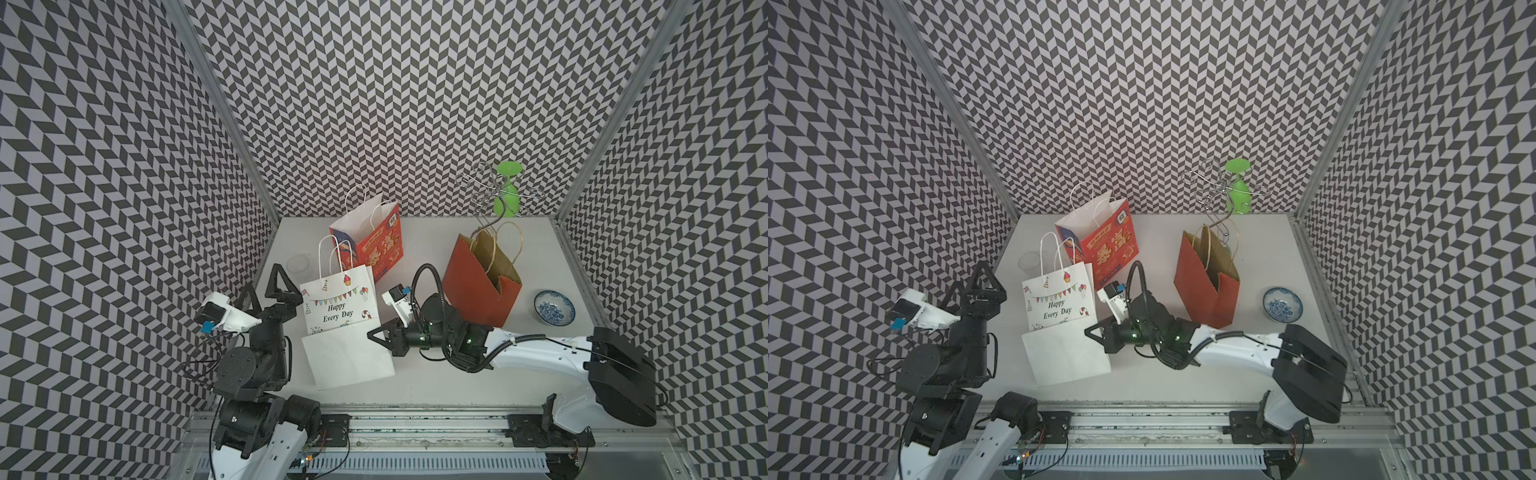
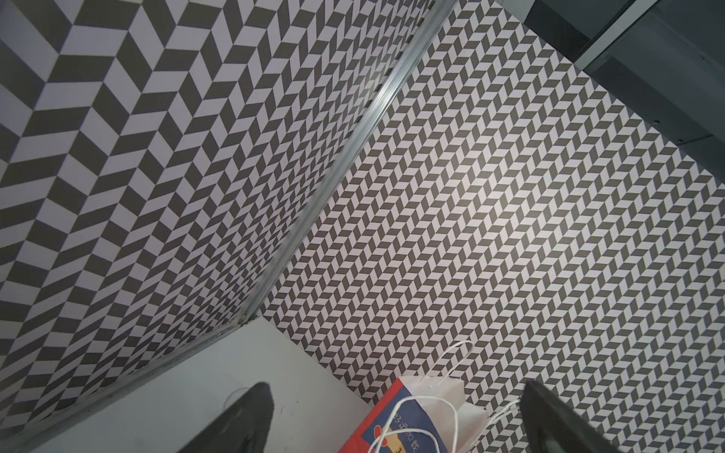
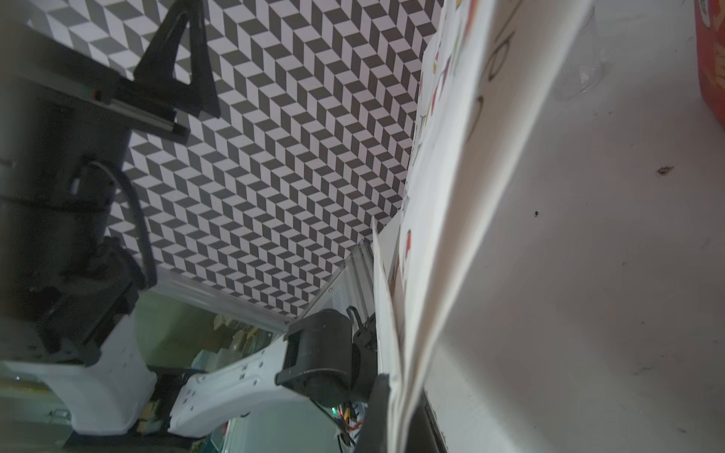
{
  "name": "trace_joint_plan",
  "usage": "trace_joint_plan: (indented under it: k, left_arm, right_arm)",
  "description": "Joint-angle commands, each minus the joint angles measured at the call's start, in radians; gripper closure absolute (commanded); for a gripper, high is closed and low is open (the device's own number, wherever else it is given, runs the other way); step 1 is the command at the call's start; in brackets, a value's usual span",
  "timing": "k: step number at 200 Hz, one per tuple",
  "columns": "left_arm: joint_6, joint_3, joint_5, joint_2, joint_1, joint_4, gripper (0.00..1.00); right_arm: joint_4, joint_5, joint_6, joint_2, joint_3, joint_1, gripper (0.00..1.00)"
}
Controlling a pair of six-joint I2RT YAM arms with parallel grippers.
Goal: Put away the paper bag
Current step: Press the paper bag, then place the paper bag at the center of the board.
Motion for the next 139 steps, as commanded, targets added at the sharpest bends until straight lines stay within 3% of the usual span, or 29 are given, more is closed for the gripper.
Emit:
trace_joint_plan:
  k: [1, 85, 139]
  left_arm:
    - [0.024, 0.055, 0.005, 0.017, 0.001, -0.026, 0.00]
    - [-0.008, 0.051, 0.064, 0.034, 0.001, -0.033, 0.00]
    - [-0.027, 0.031, 0.087, 0.042, 0.001, -0.035, 0.01]
  right_arm:
    - [0.164, 0.006, 0.164, 0.099, 0.049, 0.009, 1.00]
    - [0.286, 0.067, 0.457, 0.341, 0.070, 0.014, 1.00]
    - [0.235, 0.095, 0.493, 0.453, 0.118, 0.010, 1.00]
